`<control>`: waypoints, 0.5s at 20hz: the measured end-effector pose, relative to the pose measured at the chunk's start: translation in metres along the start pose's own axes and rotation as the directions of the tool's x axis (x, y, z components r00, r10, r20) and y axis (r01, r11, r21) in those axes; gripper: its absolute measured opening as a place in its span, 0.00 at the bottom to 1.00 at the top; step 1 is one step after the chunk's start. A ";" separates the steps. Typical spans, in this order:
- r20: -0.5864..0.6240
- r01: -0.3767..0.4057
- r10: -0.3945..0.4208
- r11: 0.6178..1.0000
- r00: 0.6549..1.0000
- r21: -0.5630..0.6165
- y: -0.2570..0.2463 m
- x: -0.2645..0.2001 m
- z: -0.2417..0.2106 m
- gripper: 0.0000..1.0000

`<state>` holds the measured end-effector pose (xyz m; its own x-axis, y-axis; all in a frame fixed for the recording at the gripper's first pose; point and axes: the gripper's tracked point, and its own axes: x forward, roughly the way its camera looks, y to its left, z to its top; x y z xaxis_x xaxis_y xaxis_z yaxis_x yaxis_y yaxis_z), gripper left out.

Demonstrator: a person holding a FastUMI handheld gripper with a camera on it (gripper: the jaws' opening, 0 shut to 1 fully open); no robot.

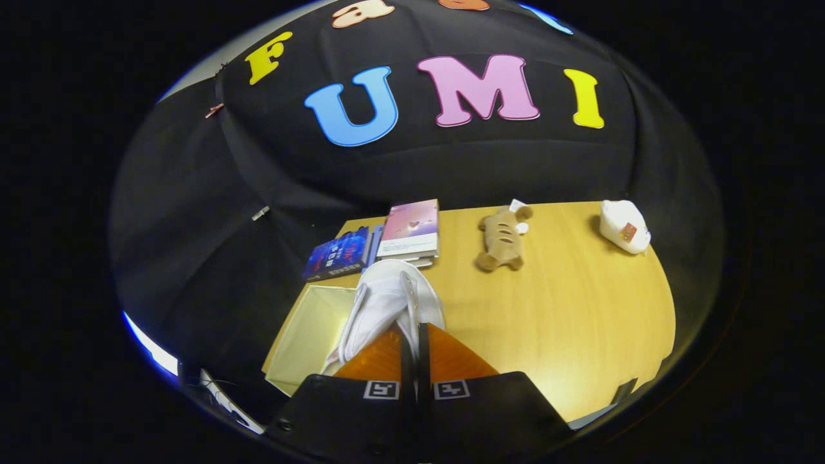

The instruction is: Open the storage box then place both shoes into the box .Put the left shoe in first, then the right shoe, with the right side of both shoes facing outward in a uniform manner.

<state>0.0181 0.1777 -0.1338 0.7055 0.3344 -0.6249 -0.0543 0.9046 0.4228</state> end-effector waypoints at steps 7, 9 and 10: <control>-0.115 0.005 -0.005 1.000 0.993 -0.001 0.083 0.065 -0.031 0.05; -0.158 0.050 -0.050 0.999 0.986 -0.002 0.087 0.078 -0.046 0.05; -0.174 0.078 -0.078 0.997 0.982 -0.002 0.085 0.083 -0.053 0.05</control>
<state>0.0348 0.2961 -0.1851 0.5735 0.3041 -0.7606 -0.0004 0.9286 0.3710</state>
